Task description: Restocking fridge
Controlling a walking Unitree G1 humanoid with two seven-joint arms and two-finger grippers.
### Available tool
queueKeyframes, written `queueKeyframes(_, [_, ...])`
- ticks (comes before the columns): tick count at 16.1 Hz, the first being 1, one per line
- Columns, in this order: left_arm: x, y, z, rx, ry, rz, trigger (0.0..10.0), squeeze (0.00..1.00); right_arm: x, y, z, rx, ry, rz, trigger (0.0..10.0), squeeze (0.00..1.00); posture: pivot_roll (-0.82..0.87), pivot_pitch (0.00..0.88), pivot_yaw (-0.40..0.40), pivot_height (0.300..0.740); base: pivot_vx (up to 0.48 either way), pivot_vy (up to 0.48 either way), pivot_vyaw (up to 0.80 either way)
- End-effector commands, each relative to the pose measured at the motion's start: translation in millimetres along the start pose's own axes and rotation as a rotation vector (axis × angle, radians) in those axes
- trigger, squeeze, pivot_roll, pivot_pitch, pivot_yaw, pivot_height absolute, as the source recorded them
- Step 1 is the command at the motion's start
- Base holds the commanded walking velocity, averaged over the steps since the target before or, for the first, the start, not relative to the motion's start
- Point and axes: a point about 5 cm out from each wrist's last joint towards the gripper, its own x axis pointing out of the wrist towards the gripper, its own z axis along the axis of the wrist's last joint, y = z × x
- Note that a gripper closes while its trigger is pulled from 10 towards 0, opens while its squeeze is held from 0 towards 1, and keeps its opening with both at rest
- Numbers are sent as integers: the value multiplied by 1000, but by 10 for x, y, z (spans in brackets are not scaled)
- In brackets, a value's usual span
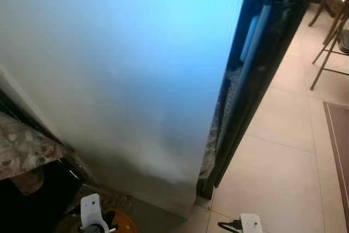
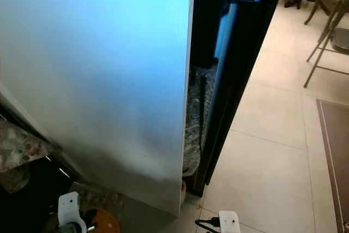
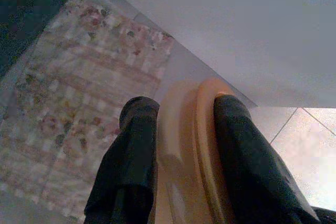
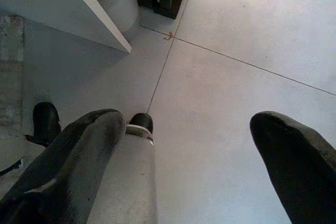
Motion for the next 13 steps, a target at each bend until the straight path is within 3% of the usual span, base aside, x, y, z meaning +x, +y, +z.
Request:
queueKeyframes(1, [-18, 34, -89, 18, 39, 13, 10000, 0, -5, 16, -36, 14, 10, 2, 10000, 0, 20, 38, 1, 740, 0, 0, 0])
queueKeyframes(3, [-18, 32, -92, 20, 39, 14, 10000, 0, -5, 14, -37, 10, 11, 4, 10000, 0, 19, 38, -1, 740, 0, 0, 0])
queueKeyframes(13, [-17, 35, -86, 20, 39, 16, 10000, 0, -7, 16, -41, 9, 11, 4, 10000, 0, 19, 24, 2, 740, 0, -267, 0])
